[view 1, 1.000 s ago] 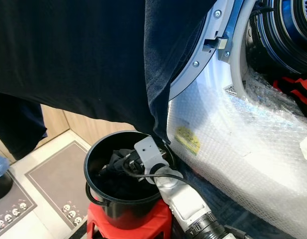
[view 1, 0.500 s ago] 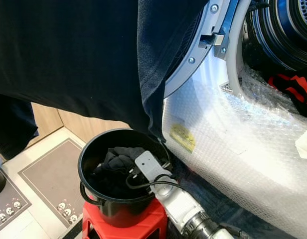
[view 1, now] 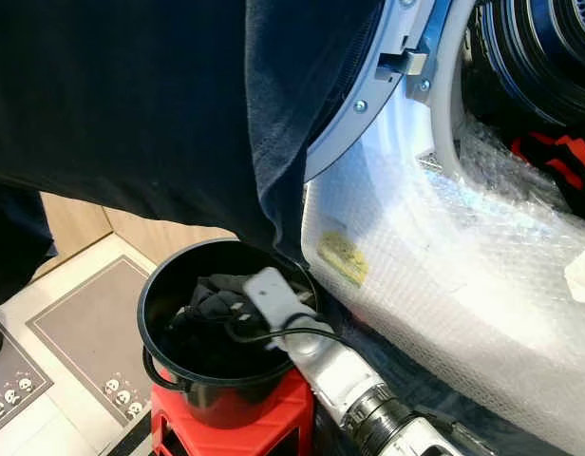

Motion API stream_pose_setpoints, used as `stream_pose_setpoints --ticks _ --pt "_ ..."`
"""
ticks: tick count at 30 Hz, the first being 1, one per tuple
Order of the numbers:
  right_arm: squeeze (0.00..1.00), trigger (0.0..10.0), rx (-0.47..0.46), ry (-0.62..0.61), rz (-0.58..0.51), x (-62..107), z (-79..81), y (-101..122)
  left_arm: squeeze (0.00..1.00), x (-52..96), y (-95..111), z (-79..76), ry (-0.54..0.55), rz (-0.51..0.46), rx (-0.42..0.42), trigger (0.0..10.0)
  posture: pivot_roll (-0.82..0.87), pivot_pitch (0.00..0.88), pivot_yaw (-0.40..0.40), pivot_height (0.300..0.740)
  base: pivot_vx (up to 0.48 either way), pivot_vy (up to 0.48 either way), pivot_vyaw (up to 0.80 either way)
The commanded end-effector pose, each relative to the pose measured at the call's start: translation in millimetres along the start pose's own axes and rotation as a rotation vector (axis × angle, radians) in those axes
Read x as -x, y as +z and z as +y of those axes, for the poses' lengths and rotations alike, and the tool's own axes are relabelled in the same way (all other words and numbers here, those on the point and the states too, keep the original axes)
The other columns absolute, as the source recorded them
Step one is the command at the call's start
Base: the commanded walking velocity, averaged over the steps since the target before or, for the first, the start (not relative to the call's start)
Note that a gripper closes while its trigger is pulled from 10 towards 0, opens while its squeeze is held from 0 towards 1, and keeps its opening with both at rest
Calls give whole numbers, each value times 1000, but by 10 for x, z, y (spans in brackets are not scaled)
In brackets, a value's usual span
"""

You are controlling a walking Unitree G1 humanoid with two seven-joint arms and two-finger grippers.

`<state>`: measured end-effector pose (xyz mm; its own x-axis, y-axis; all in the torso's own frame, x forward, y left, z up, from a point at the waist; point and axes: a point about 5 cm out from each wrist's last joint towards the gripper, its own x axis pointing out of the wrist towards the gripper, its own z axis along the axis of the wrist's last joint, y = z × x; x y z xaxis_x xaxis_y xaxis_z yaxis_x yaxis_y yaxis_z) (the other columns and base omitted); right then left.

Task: Clothes washing

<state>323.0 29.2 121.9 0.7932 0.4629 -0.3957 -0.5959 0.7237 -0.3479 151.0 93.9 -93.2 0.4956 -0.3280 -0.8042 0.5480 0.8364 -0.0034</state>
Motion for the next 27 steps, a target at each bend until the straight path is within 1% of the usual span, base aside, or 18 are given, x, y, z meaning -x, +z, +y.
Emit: stream_pose_setpoints --ticks 1,5,9,10,11,12,15,18,19,22,27 --pt "0 10000 -121 256 -174 130 858 613 0 220 -734 -261 -57 256 81 10000 74 208 -110 740 0 0 0" --pt "0 10000 -122 285 -168 148 901 622 0 219 -731 -263 -57 255 80 10000 75 209 -111 740 0 0 0" --pt "0 10000 -80 260 -158 145 916 610 0 218 -729 -259 -56 255 78 10000 76 211 -111 740 0 0 0" --pt "0 10000 -54 238 -119 131 930 576 0 218 -729 -258 -56 255 78 10000 76 209 -109 740 0 0 0" --pt "0 10000 -49 232 -108 125 934 563 0 218 -729 -258 -56 255 78 10000 76 209 -109 740 0 0 0" --pt "0 10000 -39 215 -75 112 942 533 0 218 -728 -256 -56 254 77 10000 75 211 -109 740 0 0 0" --pt "0 10000 -16 180 -32 92 969 501 0 219 -730 -257 -58 256 77 10000 72 217 -107 740 0 0 0" --pt "0 10000 -8 177 -21 89 987 495 0 219 -731 -256 -59 256 78 10000 70 217 -108 740 0 0 0" --pt "0 10000 23 166 5 86 1025 457 0 220 -731 -258 -61 256 77 10000 70 217 -108 740 0 0 0" --pt "0 10000 54 171 37 94 1106 403 0 219 -732 -264 -64 257 76 10000 71 224 -111 740 0 0 0" --pt "0 10000 41 178 57 121 1231 420 0 219 -735 -299 -71 259 83 10000 74 244 -120 740 0 0 0"
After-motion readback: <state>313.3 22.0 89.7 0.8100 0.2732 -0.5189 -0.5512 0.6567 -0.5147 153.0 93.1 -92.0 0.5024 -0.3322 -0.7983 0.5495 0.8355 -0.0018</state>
